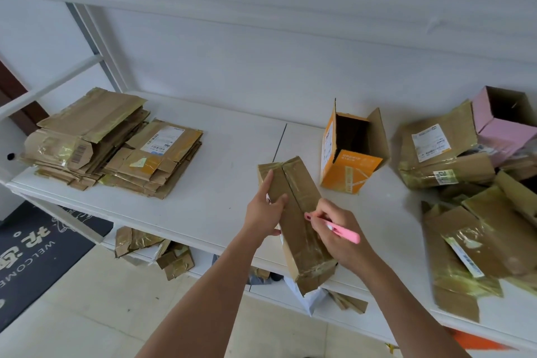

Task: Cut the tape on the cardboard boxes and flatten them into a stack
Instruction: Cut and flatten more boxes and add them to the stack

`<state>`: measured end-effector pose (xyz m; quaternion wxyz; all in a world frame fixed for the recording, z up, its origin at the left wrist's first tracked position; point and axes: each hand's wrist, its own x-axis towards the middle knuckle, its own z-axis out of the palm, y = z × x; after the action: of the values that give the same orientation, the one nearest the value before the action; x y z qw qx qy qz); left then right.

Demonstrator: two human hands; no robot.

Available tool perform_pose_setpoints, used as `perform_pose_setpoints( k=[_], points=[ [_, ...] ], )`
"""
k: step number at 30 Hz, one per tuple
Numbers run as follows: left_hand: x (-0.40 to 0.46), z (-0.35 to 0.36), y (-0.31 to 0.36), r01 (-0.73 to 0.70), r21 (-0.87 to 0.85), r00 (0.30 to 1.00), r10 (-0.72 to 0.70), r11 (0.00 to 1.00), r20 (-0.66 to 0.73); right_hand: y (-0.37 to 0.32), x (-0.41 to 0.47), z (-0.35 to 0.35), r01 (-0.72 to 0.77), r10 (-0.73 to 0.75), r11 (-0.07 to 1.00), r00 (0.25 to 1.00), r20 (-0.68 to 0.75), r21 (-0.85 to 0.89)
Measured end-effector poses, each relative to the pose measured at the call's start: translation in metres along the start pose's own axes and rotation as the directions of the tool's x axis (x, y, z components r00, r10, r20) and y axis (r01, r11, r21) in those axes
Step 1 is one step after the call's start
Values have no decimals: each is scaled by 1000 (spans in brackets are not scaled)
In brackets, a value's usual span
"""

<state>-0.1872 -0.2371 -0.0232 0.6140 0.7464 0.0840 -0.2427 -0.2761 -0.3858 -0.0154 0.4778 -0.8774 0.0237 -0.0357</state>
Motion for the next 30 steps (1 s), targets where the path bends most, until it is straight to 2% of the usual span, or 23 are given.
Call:
perform_pose_setpoints(
  k=[3,11,18,21,23,25,27,30],
  points=[
    [0,2,1,-2,7,1000,2,1000,-14,-1,-20,-1,38,-38,999,999,7,-16],
    [-1,7,5,-5,41,999,6,999,-34,2,-64,-3,189,-191,981,977,-90,-32],
    [0,12,6,-18,87,999,22,996,-43,11,-99,6,199,-217,974,956,-197,-110],
    [4,14,5,-3,83,999,7,997,-50,25,-118,1,151,-172,983,955,-240,-106],
    [7,14,7,0,112,999,4,994,-34,34,-131,-5,93,-87,996,945,-316,5],
    [14,14,12,-51,253,998,59,966,-27,36,-138,-13,42,29,988,898,-440,151],
    [22,10,21,-92,485,992,122,870,-31,39,-136,-18,8,156,959,816,-556,282],
    [31,3,32,-148,666,987,151,731,54,39,-120,-16,-13,217,944,779,-588,331]
  ],
)
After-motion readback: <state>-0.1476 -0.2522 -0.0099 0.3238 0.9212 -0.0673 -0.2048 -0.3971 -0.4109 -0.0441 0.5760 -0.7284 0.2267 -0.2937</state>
